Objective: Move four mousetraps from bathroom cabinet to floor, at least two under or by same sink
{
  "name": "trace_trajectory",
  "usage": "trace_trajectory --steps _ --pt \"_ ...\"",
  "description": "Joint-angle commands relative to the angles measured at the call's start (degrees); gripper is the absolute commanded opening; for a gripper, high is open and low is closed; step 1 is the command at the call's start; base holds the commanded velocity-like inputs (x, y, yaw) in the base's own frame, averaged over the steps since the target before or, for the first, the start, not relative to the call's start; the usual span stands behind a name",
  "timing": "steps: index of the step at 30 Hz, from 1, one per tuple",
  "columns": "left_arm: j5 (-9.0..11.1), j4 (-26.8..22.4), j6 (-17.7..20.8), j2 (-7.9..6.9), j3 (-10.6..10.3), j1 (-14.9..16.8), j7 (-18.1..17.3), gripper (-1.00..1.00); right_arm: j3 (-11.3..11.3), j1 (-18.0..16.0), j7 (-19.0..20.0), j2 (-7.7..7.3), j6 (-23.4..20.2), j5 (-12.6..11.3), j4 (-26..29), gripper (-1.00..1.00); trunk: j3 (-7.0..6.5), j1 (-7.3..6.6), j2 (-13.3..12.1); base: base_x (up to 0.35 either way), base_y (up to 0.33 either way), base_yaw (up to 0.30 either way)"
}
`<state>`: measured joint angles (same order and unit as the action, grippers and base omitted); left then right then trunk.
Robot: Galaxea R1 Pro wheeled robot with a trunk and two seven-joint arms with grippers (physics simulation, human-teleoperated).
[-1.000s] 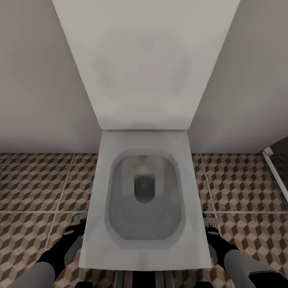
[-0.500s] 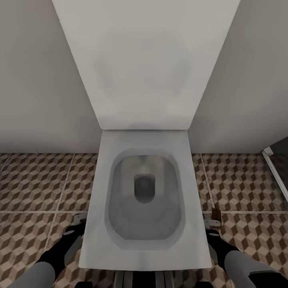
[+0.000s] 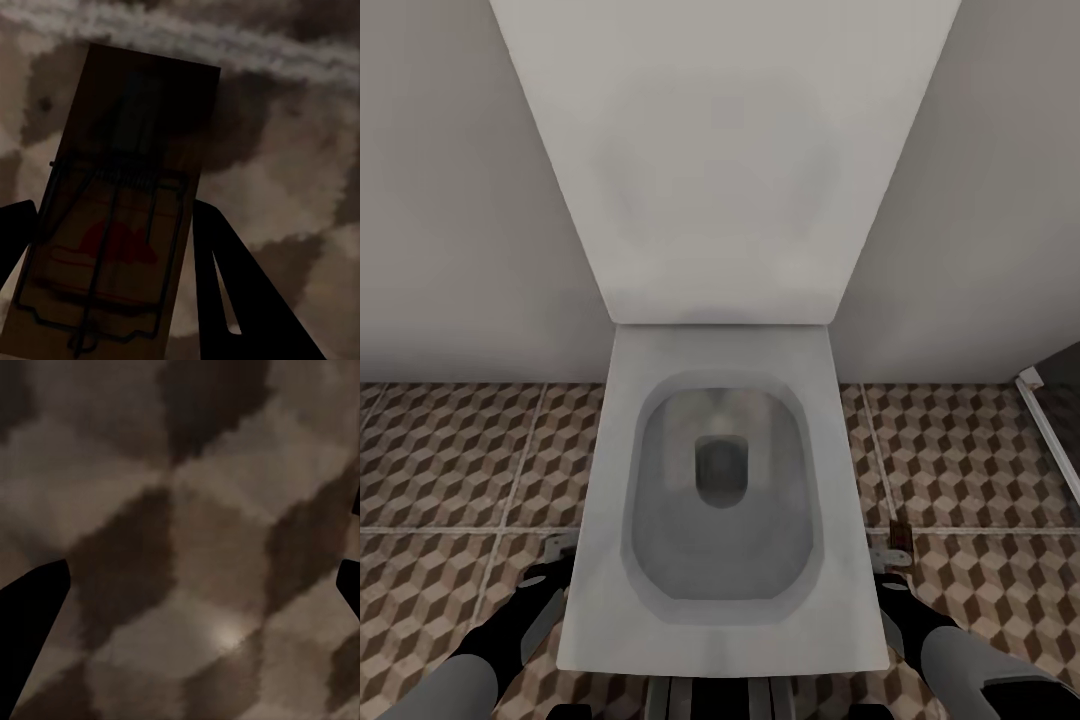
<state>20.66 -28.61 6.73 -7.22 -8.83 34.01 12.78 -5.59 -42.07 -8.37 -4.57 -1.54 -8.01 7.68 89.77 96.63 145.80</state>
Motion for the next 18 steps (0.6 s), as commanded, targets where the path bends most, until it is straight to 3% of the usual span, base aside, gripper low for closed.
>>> trace_trajectory --steps 1,18 --pt "0.26 -0.13 0.3 -0.08 -0.49 0.01 0.49 -1.0 -0.56 0.0 -0.15 -0.01 -0.23 -0.69 0.05 1.0 0.03 0.0 0.01 0.0 0.0 0.0" --pt "0.26 -0.13 0.3 -0.08 -0.49 0.01 0.49 -1.0 -0.56 0.0 -0.15 -0.05 -0.27 -0.69 0.05 1.0 0.03 0.0 0.01 0.0 0.0 0.0"
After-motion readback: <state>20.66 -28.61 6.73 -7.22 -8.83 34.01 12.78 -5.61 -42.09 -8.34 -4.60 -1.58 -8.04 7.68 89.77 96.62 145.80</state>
